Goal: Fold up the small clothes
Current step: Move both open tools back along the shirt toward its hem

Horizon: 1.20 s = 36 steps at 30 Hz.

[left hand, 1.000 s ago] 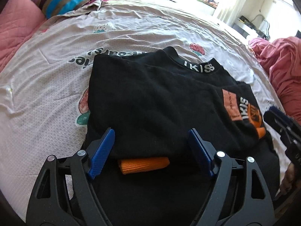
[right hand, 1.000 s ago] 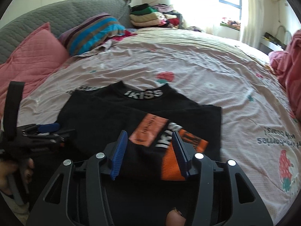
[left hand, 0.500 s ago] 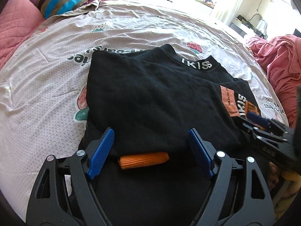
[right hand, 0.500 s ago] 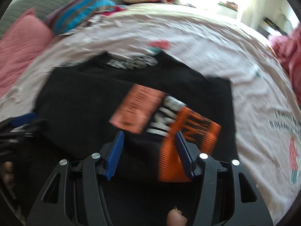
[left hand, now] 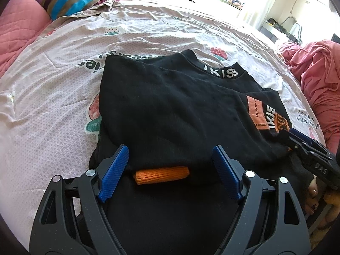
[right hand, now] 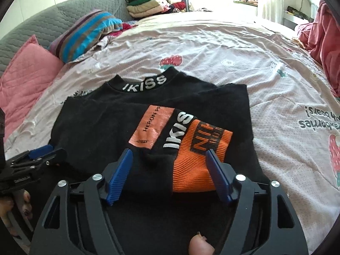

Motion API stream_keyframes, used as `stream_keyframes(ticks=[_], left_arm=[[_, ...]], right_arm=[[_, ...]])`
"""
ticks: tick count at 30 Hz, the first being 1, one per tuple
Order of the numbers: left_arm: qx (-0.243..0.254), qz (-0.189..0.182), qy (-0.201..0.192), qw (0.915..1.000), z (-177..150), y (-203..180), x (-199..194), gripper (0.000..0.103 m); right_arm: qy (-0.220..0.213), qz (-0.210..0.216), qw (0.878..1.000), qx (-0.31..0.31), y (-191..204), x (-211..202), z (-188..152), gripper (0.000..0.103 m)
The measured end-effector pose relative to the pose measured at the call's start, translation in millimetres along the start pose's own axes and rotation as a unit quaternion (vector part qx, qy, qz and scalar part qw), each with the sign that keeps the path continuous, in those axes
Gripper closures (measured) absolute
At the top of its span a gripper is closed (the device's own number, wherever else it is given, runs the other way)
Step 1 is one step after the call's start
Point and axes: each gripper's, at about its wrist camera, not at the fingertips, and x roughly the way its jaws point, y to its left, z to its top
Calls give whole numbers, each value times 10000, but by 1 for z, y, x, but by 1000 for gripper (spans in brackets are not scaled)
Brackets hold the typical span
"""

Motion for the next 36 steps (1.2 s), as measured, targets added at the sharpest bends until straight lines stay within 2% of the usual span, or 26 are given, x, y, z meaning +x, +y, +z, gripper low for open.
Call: stream_keyframes(ticks=[12,20,25,27,36], left_arm=[[-110,-103,5,9999,-3,-3,-9,22],[-204,-230,-89,9995,-2,-2,-22,22],[-197,-176,-207,9994,-1,-1,-32,16],[-201,-154,-255,9994,-1,-1,-36,10],[-224,38,-401,9989,0,1,-50,10]], right_arm=[[-349,261,9989,148,-2,-29,-3,9],[-419,288,9986,135,1,-38,-2,6],[-517,246,9983,129,5,-43,-3,6],[-567,243,9980,161,5,-47,-2,5],[-697,266,9971,161,6,-58,-2,5]])
